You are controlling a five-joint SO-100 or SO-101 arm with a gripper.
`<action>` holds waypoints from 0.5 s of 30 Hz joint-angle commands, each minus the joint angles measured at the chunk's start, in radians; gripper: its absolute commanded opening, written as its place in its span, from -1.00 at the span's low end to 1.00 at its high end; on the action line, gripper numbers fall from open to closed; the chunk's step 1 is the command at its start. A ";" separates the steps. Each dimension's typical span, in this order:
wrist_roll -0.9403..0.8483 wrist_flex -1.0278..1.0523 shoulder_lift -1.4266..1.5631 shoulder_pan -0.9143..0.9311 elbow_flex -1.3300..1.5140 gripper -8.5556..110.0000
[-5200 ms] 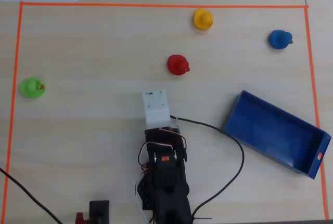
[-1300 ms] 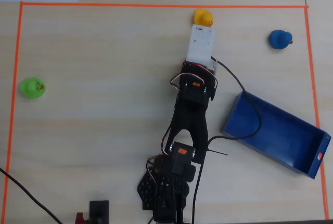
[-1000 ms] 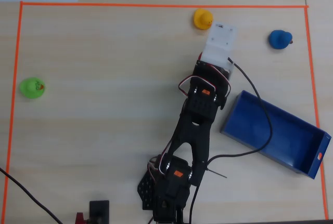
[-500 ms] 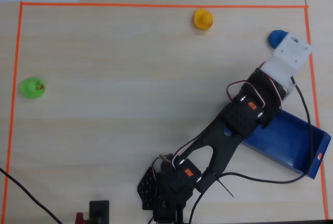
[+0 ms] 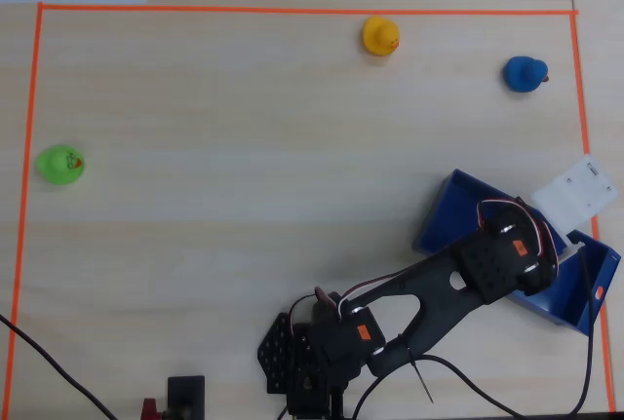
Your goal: Grasp red duck and put it into box.
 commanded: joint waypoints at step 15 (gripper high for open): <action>-0.094 -0.167 -0.067 0.034 0.120 -0.85</action>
